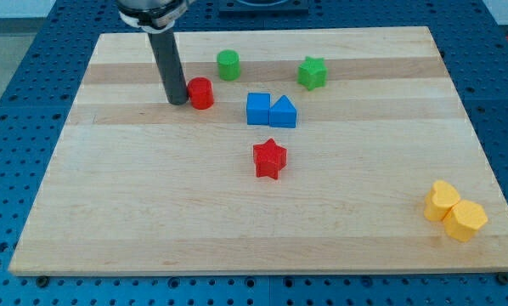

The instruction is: Move the red circle towards the top center

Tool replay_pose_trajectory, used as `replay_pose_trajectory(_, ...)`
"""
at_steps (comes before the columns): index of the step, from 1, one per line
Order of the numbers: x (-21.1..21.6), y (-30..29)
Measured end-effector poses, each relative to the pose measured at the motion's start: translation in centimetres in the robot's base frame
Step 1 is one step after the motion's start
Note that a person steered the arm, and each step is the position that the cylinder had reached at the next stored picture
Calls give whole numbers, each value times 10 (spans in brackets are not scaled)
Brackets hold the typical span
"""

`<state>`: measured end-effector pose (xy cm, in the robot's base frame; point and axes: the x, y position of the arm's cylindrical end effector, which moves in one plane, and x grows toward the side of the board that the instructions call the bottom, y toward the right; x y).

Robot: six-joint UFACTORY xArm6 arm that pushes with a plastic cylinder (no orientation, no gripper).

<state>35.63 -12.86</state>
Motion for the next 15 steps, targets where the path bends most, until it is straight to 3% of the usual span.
replay_pose_trajectory(7, -2, 139)
replay_pose_trajectory(10, -46, 150)
replay_pose_trajectory(12, -46, 178)
replay_pose_trajectory(15, -95, 168)
